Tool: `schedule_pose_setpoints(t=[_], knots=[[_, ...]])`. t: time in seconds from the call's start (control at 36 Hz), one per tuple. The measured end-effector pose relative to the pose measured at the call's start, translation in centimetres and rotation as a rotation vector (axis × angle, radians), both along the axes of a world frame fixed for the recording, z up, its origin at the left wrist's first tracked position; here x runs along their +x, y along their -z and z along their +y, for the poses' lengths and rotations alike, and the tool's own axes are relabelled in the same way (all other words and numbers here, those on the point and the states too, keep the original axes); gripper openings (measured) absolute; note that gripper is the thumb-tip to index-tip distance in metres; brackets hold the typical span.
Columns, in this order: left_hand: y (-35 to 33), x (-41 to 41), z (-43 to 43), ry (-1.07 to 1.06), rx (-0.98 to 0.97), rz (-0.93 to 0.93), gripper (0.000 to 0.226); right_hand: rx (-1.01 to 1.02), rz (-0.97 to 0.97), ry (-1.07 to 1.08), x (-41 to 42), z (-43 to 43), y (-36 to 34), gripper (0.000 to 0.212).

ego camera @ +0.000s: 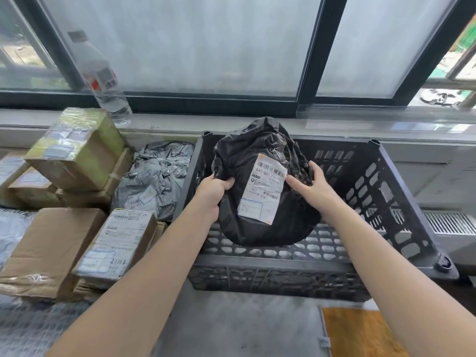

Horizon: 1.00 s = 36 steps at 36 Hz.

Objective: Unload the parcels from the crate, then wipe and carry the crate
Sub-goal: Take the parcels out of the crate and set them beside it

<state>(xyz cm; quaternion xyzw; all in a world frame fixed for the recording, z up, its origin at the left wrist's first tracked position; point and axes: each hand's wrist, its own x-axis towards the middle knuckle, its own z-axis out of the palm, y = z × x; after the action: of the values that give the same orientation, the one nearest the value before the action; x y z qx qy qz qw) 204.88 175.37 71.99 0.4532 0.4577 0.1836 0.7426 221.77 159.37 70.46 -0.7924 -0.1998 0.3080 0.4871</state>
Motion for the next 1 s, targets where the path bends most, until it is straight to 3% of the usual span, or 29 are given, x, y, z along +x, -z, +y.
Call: schedule_pose_setpoints(t=[0.06,0.14,0.22,0.53,0.78,1.0], knots=[[0.1,-0.2,0.1,-0.007,-0.024,0.008,0.032,0.043,0.049,-0.038,0.1,-0.1,0.2,0.097],[0.2,-0.3,0.2,-0.021,-0.035,0.007,0.031,0.094,0.005,-0.05,-0.1,-0.1,-0.1,0.059],[-0.2,-0.4,0.3,-0.023,-0.039,0.006,0.03,0.128,-0.019,-0.056,-0.5,0.0,-0.5,0.044],[-0.8,-1.5,0.1,0.086,0.032,0.016,0.027,0.198,-0.053,0.02,-0.8,0.4,-1.1,0.024],[-1.5,-4.2,0.4,0.255,0.147,-0.006,0.018,0.282,-0.115,0.139,-1.8,1.5,-3.1,0.028],[-1.6,-6.3,0.8,0.123,0.164,-0.069,0.031,0.252,-0.273,0.098,-4.1,3.8,-5.5,0.026]])
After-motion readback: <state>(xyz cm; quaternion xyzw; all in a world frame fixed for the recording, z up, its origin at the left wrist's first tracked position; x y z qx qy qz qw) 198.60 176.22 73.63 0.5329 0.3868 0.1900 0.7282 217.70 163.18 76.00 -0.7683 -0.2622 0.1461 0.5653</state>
